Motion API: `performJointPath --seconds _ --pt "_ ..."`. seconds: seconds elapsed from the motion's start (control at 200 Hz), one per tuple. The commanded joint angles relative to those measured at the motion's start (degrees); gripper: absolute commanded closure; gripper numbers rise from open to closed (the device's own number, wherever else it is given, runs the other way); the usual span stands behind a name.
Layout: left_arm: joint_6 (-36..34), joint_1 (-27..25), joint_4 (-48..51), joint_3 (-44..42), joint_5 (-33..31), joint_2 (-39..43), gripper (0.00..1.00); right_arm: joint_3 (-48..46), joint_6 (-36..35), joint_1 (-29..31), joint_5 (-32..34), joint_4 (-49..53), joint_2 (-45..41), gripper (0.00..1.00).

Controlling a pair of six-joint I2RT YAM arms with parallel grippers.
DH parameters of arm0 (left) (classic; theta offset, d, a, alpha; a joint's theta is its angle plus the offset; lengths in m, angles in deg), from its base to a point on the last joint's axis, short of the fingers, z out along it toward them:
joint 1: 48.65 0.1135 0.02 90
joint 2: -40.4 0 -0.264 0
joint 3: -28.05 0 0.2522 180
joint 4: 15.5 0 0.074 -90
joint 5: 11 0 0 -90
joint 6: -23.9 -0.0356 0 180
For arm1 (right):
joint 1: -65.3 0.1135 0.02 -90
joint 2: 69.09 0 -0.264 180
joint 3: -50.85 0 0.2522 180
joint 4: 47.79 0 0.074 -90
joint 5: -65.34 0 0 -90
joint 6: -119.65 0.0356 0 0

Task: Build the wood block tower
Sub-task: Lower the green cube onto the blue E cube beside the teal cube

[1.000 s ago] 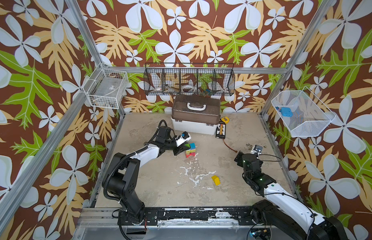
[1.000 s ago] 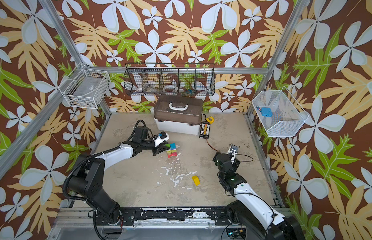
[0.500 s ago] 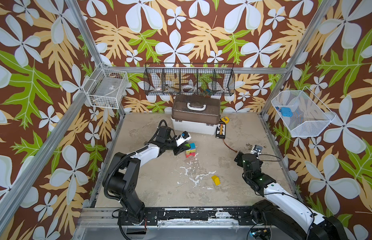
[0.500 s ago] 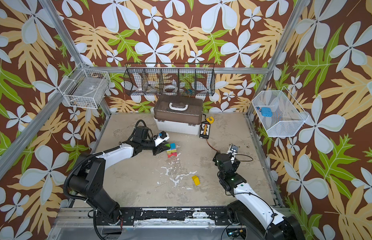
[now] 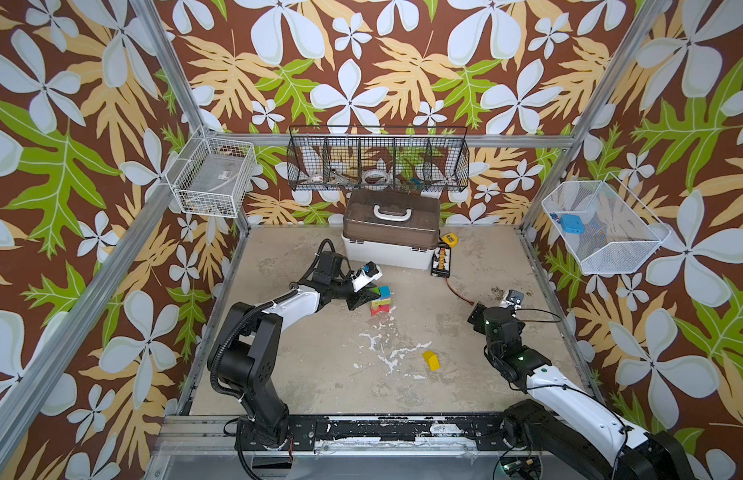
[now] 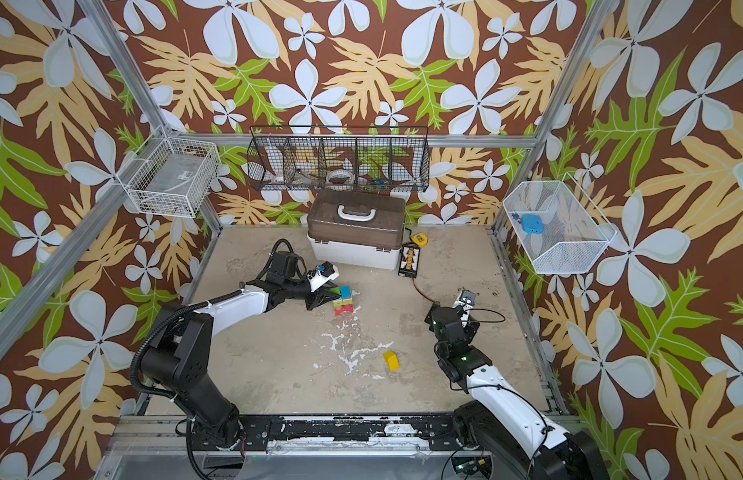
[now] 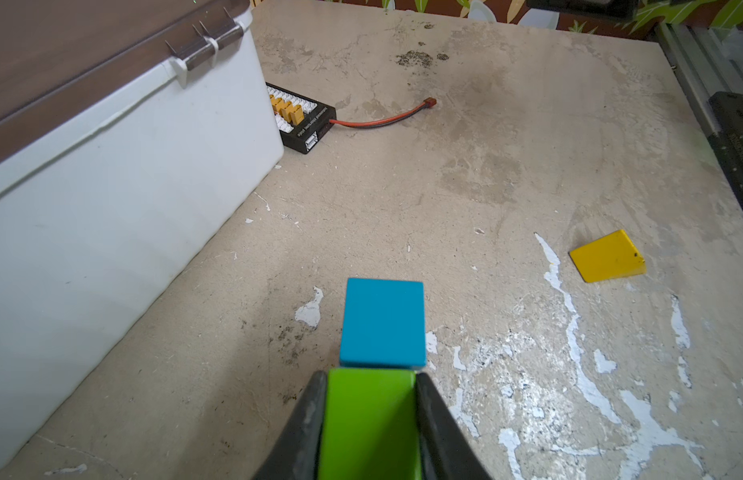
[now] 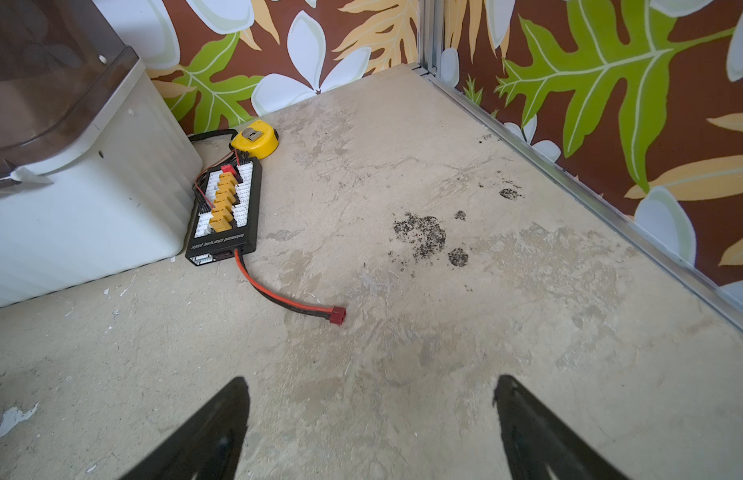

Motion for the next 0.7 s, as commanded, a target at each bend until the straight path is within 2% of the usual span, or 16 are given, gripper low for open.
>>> performJointPath --seconds 0.0,0.696 --pt "0.1 0.1 0.3 0.4 1.3 -0.1 0.79 0.3 -0.4 0.0 0.3 -1.0 0.0 0.08" --pt "0.3 0.1 0.9 1.0 2.3 -0.9 0.69 0.5 -0.5 0.1 0.1 -1.1 0.4 0.08"
